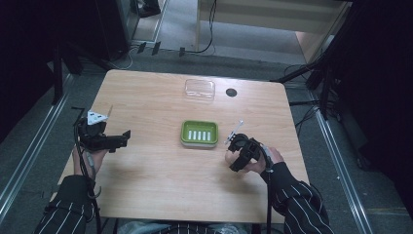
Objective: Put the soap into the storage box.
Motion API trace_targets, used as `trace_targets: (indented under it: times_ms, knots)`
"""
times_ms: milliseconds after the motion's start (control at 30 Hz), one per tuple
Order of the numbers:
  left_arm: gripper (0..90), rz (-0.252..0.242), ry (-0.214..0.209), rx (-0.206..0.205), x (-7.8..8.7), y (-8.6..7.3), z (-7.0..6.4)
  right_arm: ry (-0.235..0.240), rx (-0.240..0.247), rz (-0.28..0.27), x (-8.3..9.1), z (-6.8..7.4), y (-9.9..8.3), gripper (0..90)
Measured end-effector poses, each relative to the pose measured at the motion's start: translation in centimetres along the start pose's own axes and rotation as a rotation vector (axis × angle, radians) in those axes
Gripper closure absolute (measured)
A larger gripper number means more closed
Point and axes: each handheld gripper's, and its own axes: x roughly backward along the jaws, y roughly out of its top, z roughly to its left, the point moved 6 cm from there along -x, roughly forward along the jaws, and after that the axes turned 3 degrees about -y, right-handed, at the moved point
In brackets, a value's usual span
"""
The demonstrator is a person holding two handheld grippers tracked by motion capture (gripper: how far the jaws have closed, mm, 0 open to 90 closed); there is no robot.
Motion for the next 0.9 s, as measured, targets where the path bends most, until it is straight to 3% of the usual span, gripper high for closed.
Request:
trace_targets:
  times_ms: [500, 900]
  knots:
    - [0.0, -0.001, -0.003, 0.000, 0.0, 0.0, 0.0, -0.016, 0.042, 0.002, 0.8, -1.5, 1.1, 33.8]
    - [0.0, -0.003, -0.006, 0.002, 0.0, -0.1, 0.0, -0.021, 0.110, -0.003, 1.6, -2.9, 2.4, 33.8]
